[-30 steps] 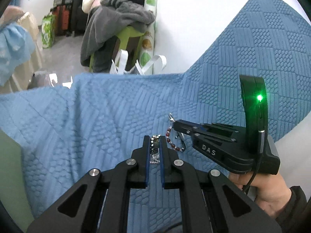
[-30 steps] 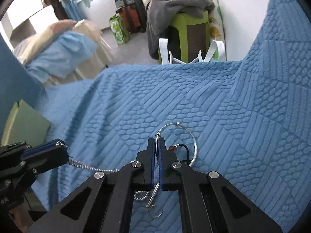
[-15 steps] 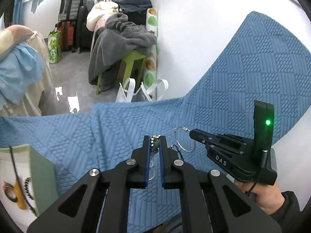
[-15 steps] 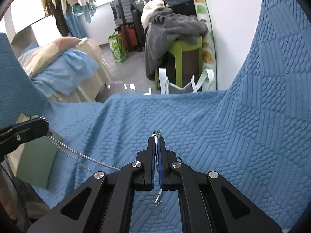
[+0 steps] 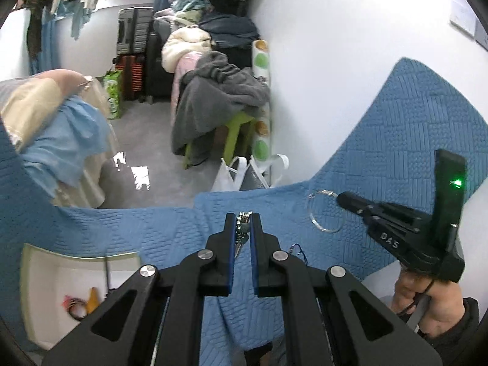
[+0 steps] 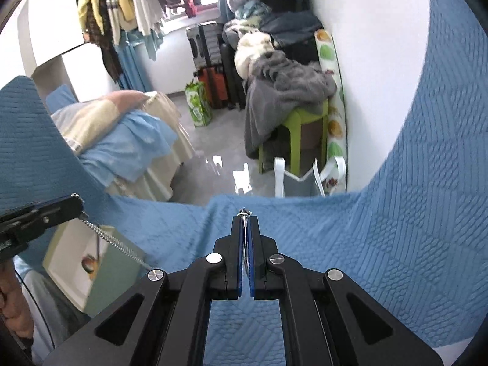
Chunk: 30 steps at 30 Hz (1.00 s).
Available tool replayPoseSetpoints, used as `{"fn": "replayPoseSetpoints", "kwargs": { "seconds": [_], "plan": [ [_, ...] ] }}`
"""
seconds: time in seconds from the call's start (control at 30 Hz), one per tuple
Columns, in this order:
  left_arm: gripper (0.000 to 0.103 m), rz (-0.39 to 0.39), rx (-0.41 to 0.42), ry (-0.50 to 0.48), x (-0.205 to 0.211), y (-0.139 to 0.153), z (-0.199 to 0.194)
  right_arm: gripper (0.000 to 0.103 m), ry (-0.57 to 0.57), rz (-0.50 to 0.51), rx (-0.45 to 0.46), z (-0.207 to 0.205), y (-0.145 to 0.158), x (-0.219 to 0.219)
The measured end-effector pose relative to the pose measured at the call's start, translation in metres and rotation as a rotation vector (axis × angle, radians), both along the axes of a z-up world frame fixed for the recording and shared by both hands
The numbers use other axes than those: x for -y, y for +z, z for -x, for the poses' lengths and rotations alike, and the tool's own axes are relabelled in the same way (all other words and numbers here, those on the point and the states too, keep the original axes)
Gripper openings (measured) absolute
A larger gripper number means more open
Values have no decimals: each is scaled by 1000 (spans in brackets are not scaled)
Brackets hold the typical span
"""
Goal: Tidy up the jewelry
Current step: 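Lift and carry the ball-chain keyring and silver hook over the green box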
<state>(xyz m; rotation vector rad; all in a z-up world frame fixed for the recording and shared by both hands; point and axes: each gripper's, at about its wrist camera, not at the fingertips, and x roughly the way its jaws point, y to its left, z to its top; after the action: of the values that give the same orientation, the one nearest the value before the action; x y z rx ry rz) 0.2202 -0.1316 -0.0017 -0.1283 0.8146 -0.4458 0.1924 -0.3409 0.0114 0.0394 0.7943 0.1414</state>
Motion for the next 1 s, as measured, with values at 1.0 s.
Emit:
{"fn": "replayPoseSetpoints", "kwargs": {
  "seconds": [1.0],
  "plan": [
    [7,-57,-54,202,-197,1,30,1,176,8,-96,6,-32,-168]
  ]
}}
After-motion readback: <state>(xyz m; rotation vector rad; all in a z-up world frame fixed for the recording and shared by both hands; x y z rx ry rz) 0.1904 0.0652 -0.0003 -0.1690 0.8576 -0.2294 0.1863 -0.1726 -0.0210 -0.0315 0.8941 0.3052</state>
